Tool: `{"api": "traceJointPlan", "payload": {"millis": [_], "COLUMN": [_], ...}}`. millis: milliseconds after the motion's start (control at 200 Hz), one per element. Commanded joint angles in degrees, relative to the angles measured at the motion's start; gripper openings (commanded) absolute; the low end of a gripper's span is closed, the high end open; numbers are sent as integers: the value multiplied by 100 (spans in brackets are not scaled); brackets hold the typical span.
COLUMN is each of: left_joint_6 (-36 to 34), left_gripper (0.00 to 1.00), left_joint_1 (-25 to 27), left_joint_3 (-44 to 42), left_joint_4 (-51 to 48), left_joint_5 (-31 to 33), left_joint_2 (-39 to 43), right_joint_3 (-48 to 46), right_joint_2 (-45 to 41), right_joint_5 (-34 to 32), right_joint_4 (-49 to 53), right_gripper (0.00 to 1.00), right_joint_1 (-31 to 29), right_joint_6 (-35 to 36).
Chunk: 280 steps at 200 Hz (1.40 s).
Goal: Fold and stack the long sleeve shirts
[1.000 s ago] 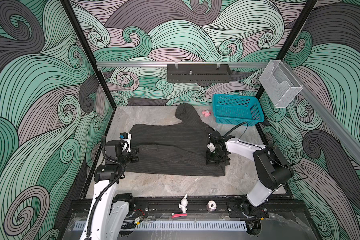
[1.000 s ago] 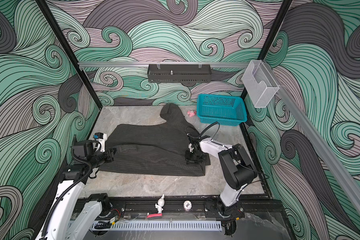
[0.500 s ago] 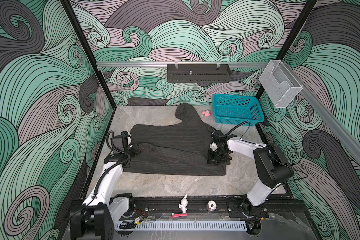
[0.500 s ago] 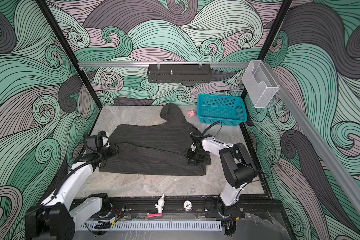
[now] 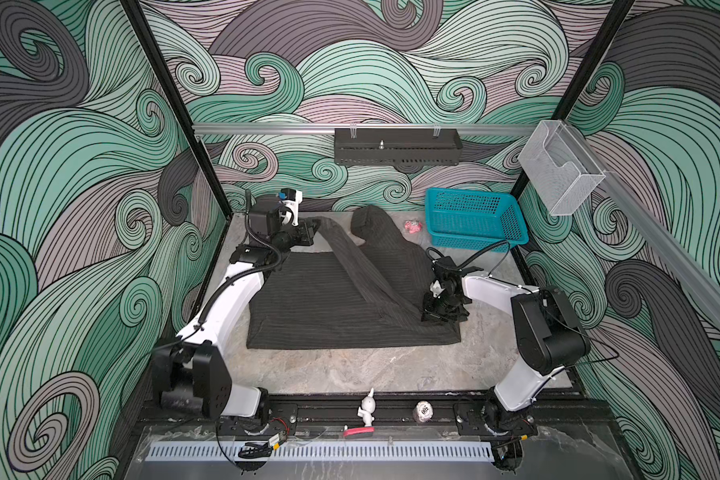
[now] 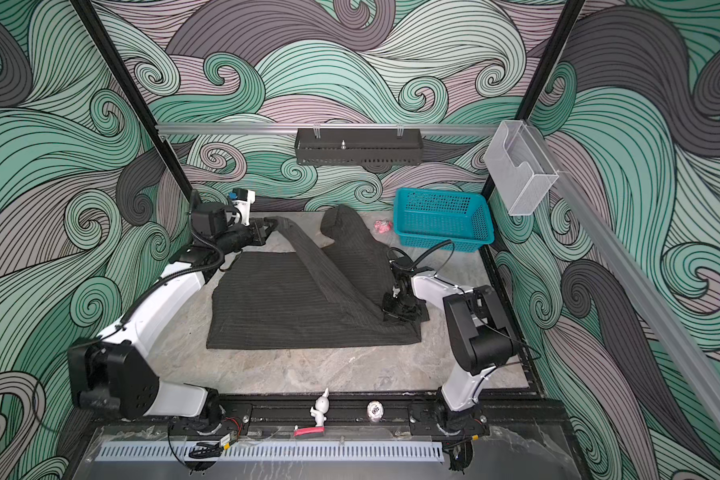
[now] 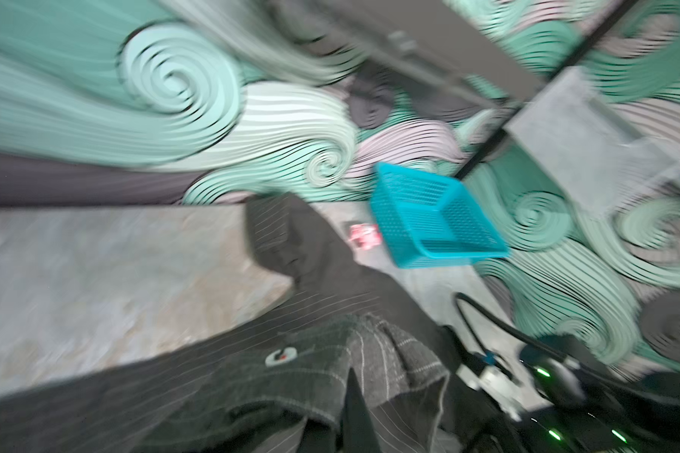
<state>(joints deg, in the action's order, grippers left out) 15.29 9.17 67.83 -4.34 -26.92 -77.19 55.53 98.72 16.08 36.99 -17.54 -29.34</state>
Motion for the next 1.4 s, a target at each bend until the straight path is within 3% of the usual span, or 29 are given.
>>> {"api": "traceJointPlan", "payload": {"millis": [0,205,491,601,791,1026,1297,1397], "left_joint_6": [-405,-525,-668,-728,-752,-883,-711,-542], "left_gripper": [0,0,0,0,0,0,0,13], "left_joint_1": [-14,-159,-731,-1151,-1216,-1286,-1321,-1339], "left_joint_3": [-704,-2762,-2781,-2667,-2041,-2776,-2458,-2428], "left_joint_4": [-50,-694,-2522,-2595,-3006,-2702,-3375,-3385], "left_joint_5": [-208,793,2804,2907,2650,2753,2593,2391], "left_joint_2": [1026,2366,2040,1802,1655,2146,1760,1511], "right_joint_3": [-187,-312,-526,-547,-517,-578,-831,-902], "right_joint_2": [227,121,-107,-120,-104,-228,-510,-607], "right_joint_5": [-648,-561,-491,-465,-465,-501,-501,-514], "right_joint_4": [7,8,53,59,70,161,239,260], "right_gripper": [25,26,25,25,26,26,26,27], "right_joint_1": [66,64,59,58,62,60,24,14], "right_joint_6": [-54,2,9,21,36,117,198,210]}}
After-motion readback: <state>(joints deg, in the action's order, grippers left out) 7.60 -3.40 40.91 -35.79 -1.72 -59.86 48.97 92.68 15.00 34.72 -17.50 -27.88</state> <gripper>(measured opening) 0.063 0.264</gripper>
